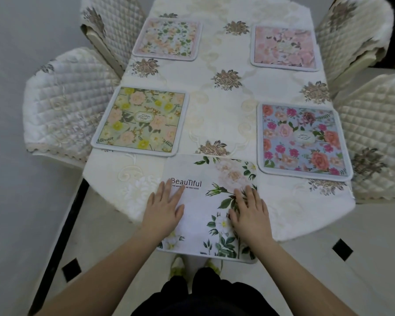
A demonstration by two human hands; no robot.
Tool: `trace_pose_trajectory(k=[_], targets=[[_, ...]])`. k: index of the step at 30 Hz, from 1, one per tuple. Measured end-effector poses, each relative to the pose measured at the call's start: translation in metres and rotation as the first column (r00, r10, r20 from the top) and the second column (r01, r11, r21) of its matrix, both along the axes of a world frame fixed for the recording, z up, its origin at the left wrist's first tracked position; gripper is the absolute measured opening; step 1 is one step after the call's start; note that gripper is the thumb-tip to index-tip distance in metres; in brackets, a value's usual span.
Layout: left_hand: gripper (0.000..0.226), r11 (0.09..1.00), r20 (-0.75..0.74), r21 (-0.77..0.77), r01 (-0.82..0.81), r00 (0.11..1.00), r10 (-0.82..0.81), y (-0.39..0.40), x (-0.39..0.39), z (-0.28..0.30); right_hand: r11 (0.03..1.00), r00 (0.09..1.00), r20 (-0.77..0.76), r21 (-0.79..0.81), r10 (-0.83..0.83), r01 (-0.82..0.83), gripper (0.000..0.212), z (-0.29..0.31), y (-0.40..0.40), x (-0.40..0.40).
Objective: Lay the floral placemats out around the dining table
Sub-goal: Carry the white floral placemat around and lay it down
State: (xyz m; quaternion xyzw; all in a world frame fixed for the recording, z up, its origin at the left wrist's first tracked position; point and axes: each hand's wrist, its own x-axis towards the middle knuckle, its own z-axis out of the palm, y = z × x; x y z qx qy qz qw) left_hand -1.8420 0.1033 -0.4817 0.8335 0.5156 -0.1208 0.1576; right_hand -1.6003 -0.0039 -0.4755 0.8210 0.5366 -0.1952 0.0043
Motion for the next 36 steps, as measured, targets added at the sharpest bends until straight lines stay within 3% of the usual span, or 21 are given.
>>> trace_pose_trajectory(k=[4, 9, 15, 18, 21, 25, 27, 30, 36], targets=[[0.073, 0.989, 0.010, 0.007, -0.151, 0.989, 0.151, -0.006, -0.009, -0.002, 0.993, 0.993, -0.005, -0.024, -0.116, 0.116, 0.065, -0.001, -0.009, 0.000], [0.083, 0.988, 0.069, -0.033, -0.150, 0.986, 0.152, -0.010, -0.014, -0.003, 0.967, 0.963, -0.099, -0.048, -0.252, 0.249, 0.067, 0.002, -0.014, -0.005], [0.080, 0.973, 0.290, -0.148, -0.179, 0.932, 0.216, -0.012, -0.015, 0.004, 0.928, 0.902, -0.258, 0.049, -0.346, 0.370, 0.063, 0.004, -0.013, -0.007], [0.059, 0.946, 0.419, -0.254, -0.201, 0.859, 0.295, -0.013, -0.019, 0.013, 0.882, 0.834, -0.407, 0.122, -0.374, 0.455, 0.059, 0.009, -0.017, -0.007], [0.057, 0.917, 0.526, -0.313, -0.248, 0.758, 0.385, -0.011, -0.022, 0.020, 0.793, 0.724, -0.559, 0.182, -0.403, 0.582, 0.054, 0.019, -0.020, -0.010], [0.054, 0.693, 0.542, -0.592, -0.411, 0.434, 0.720, -0.002, -0.027, 0.027, 0.664, 0.557, -0.635, 0.091, -0.536, 0.743, 0.049, 0.027, -0.023, -0.006], [0.040, 0.591, 0.484, -0.695, -0.409, 0.342, 0.806, 0.001, -0.031, 0.028, 0.666, 0.542, -0.635, 0.057, -0.551, 0.743, 0.037, 0.026, -0.025, -0.003], [0.017, 0.574, 0.468, -0.719, -0.391, 0.337, 0.817, -0.001, -0.037, 0.029, 0.663, 0.537, -0.635, 0.051, -0.556, 0.747, 0.027, 0.027, -0.031, -0.003], [0.012, 0.615, 0.512, -0.705, -0.355, 0.345, 0.786, -0.005, -0.041, 0.040, 0.596, 0.481, -0.700, 0.098, -0.528, 0.797, 0.019, 0.041, -0.043, -0.014]])
